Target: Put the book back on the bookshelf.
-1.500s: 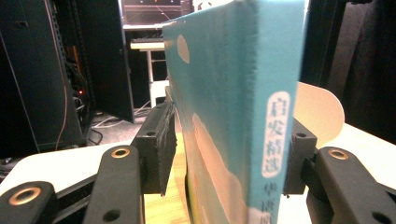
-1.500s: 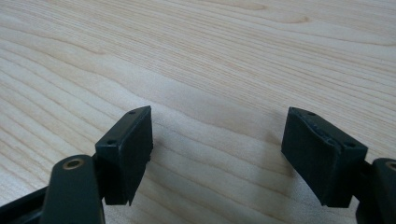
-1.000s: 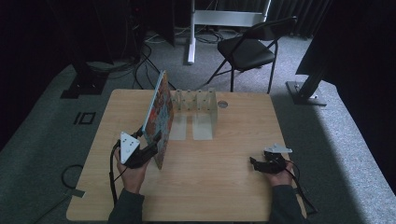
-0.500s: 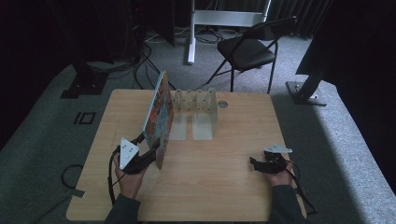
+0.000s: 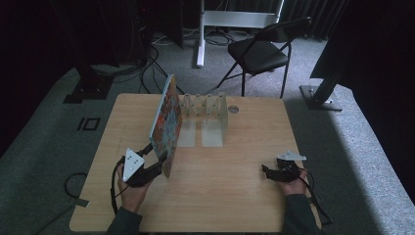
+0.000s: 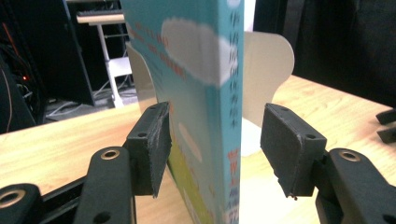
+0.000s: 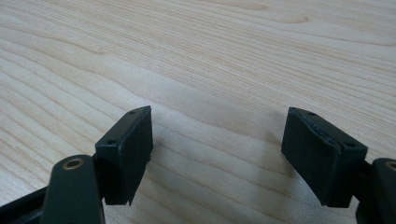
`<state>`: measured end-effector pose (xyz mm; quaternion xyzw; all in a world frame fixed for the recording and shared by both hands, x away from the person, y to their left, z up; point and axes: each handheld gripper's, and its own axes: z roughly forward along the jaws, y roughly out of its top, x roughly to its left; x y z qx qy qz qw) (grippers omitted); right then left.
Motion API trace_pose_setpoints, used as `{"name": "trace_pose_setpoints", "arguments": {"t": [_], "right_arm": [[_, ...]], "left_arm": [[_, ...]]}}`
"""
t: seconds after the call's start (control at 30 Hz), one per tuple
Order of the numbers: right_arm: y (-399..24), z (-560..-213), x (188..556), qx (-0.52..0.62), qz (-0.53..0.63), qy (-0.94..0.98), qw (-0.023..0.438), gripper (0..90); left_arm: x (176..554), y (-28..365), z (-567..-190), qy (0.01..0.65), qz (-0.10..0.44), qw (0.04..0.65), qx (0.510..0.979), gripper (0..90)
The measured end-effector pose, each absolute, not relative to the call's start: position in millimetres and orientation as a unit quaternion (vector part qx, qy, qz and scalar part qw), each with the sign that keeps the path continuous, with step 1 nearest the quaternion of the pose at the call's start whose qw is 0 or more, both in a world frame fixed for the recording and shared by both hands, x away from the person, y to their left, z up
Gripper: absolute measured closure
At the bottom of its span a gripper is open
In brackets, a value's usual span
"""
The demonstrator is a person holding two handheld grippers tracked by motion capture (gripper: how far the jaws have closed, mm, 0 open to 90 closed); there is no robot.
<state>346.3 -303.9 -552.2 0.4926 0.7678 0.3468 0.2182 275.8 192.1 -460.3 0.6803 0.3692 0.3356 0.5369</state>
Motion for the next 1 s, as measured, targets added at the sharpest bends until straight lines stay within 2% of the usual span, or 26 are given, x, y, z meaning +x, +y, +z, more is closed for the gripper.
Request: {"name": "trace_pose_setpoints", "arguments": {"t": [0.3, 0.63, 1.0], "right_arm": [[-304, -552, 346, 0.493, 0.347, 0.768, 0.218, 24.6], [-304, -552, 346, 0.493, 0.347, 0.768, 0.218, 24.6], [-304, -552, 346, 0.492, 0.347, 0.768, 0.217, 24.5]], "left_arm": [[261, 200, -480, 0.364, 0.323, 0.528, 0.696, 44.2], [250, 219, -493, 0.389, 0.310, 0.521, 0.694, 51.9], [263, 239, -506, 0.457, 0.295, 0.498, 0.675, 52.2]]}}
